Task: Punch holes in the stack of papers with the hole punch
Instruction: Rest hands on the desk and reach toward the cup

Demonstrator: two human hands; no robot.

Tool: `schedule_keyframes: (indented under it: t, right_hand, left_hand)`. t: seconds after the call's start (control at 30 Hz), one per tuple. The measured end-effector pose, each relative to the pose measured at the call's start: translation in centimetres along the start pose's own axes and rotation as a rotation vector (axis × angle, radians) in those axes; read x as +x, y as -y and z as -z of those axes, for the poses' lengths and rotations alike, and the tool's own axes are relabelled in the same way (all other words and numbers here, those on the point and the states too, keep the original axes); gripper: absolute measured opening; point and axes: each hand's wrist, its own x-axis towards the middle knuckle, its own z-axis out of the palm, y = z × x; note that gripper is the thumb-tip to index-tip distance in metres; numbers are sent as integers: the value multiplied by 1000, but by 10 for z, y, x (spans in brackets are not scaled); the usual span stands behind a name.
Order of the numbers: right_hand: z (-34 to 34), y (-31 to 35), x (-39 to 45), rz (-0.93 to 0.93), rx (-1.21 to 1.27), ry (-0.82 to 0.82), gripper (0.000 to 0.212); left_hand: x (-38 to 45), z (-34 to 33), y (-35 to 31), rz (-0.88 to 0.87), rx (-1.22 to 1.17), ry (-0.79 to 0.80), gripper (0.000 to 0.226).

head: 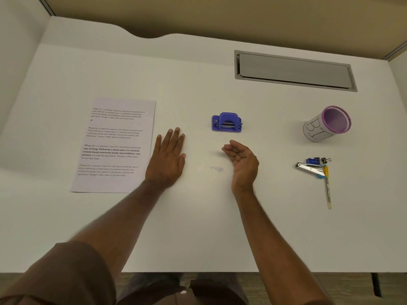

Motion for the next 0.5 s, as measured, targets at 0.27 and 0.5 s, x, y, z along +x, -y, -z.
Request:
schedule_keyframes:
  t: [0.27,0.5]
  right_hand:
    - [-62,-12,-7,-74,-97,112,49]
    - [-10,27,-26,-272,-150,533,52]
  left_hand:
    - [1,-1,2,0,-1,8,64]
    - [0,0,1,3,-14,9,63]
